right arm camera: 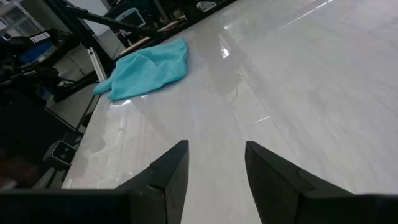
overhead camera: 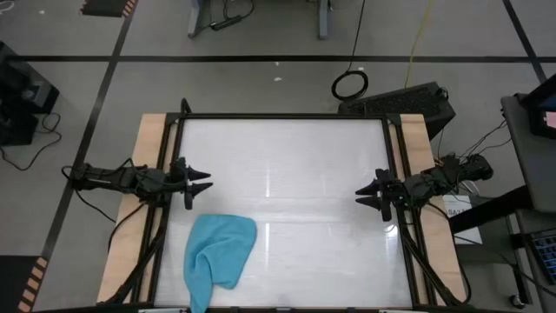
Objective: Roll towel into tight, uniform cylinder
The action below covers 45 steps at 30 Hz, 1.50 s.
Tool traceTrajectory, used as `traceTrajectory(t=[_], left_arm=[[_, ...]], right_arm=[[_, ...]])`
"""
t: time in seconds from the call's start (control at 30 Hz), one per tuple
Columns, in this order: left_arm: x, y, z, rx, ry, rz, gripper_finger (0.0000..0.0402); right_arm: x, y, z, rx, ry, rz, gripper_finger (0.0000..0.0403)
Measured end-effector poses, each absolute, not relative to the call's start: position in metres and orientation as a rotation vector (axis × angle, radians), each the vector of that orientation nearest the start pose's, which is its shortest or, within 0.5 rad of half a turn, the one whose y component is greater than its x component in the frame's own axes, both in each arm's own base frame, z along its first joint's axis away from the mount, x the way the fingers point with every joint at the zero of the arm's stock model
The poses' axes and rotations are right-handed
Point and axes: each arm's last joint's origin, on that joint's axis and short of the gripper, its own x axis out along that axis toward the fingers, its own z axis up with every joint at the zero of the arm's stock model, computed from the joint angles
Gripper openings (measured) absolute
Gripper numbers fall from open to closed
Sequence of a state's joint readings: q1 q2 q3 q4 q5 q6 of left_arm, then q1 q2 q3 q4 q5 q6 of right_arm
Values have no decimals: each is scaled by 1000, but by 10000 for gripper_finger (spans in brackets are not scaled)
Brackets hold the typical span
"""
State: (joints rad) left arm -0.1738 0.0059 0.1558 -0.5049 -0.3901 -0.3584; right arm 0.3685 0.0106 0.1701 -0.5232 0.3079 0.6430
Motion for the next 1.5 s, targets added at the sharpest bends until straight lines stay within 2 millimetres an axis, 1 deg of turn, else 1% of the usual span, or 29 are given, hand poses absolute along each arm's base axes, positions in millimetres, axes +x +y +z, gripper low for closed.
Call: traceTrajectory(t=[0.2, 0.23, 0.33, 0.47, 0.9, 1.03, 1.13, 1.3, 1.4, 1.5], left_arm=[[79, -3, 168, -254, 299, 272, 173], [79, -3, 168, -232, 299, 269, 173], [79, -2, 171, -50, 303, 244, 173], [79, -2, 174, 36, 297, 229, 173], [79, -2, 174, 42, 293, 231, 173], [84, -3, 184, -18, 153, 230, 173], [86, -4, 196, -172, -8, 222, 173], [85, -3, 211, -385, -188, 216, 173], [84, -3, 218, -420, -261, 196, 173], [81, -2, 229, -444, -371, 169, 173]], right_arm=[[75, 20, 171, 516, 348, -52, 148], [75, 20, 170, 516, 349, -52, 148], [75, 20, 171, 516, 348, -52, 148], [75, 20, 170, 516, 348, -52, 148], [75, 20, 171, 516, 348, -52, 148], [75, 20, 171, 516, 348, -52, 148], [75, 20, 170, 516, 348, -52, 148], [75, 20, 170, 516, 348, -52, 148], [75, 20, 170, 516, 349, -52, 148], [75, 20, 170, 516, 349, -52, 148]])
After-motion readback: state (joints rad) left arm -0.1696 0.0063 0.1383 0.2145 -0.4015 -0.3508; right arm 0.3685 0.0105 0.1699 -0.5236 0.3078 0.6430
